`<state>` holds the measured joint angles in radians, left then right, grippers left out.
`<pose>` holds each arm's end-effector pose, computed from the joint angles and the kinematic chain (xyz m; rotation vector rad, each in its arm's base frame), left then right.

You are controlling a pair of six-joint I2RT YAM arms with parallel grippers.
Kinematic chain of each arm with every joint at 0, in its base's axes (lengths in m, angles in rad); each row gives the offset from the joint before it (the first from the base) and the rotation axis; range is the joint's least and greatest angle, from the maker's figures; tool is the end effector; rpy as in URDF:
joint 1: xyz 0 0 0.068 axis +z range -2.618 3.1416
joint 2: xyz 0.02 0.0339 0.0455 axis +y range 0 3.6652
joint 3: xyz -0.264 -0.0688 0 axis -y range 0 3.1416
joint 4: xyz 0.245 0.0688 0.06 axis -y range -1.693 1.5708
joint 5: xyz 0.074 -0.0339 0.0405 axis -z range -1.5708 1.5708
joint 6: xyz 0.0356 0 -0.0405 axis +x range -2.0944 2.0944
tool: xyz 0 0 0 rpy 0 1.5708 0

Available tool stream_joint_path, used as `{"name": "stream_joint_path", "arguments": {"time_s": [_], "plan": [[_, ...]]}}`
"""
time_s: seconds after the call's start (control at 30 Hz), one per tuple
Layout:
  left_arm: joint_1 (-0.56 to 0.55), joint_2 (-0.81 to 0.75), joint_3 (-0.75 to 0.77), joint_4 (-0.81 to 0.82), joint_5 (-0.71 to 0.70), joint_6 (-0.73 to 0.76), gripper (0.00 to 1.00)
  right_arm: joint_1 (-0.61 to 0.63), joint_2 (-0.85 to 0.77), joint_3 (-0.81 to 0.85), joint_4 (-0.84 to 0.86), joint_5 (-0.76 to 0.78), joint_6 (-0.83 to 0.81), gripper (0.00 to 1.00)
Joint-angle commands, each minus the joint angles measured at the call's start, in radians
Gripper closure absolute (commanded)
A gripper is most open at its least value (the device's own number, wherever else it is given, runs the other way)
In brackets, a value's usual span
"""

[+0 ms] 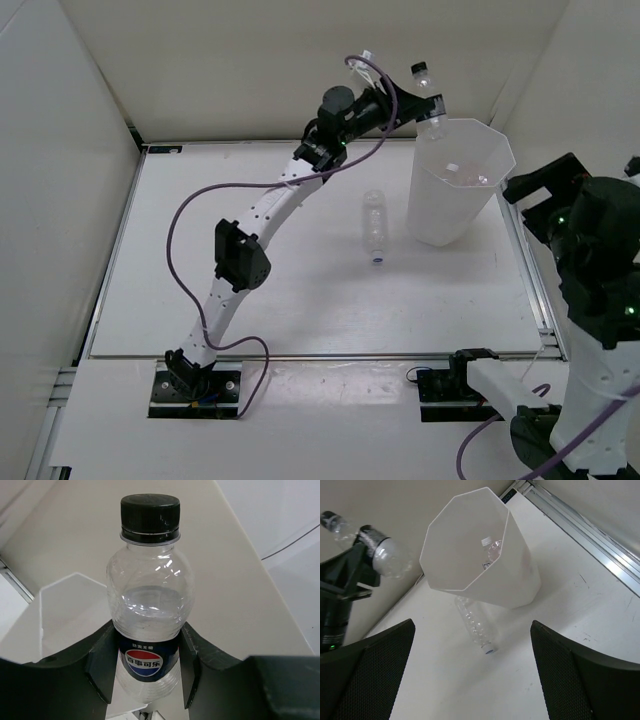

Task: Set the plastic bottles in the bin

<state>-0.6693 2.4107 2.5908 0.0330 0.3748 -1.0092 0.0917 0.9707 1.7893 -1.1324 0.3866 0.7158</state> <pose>0.4245 -0.3524 0.4153 0.0965 1.5827 -1.6193 0.0971 -0.0046 0.5182 0.8170 1.6768 0.1949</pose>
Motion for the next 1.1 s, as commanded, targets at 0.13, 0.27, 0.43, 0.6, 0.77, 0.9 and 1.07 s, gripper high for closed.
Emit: {"name": "stream_joint_path", "arguments": {"time_s": [0.13,0.27,0.43,0.6,0.77,0.9,1.07], "plan": [[-0.078,0.004,-0.014,0.064,-0.063,0.004,0.57,-0.003,-0.047,-0.005,-0.070,-0.004,0.054,0.00],[-0.101,0.014,-0.015,0.027,-0.051,0.013,0.09,-0.003,-0.047,0.004,-0.070,-0.041,0.065,0.00],[-0.012,-0.166,-0.101,-0.025,-0.025,0.112,0.00,-0.003,-0.027,-0.017,-0.001,-0.094,0.056,0.00],[0.264,-0.561,-0.620,-0.130,0.105,0.138,0.00,-0.003,0.003,-0.056,0.075,-0.135,0.065,0.00],[0.347,-0.667,-0.981,-0.130,0.126,0.202,0.00,-0.003,0.023,-0.099,0.132,-0.159,0.044,0.00],[0.340,-0.639,-1.046,-0.130,0.157,0.221,0.00,-0.003,0.046,-0.128,0.143,-0.172,0.033,0.00],[0.294,-0.501,-1.025,-0.140,0.168,0.155,0.00,-0.003,0.065,-0.137,0.177,-0.181,-0.004,0.00]]}}
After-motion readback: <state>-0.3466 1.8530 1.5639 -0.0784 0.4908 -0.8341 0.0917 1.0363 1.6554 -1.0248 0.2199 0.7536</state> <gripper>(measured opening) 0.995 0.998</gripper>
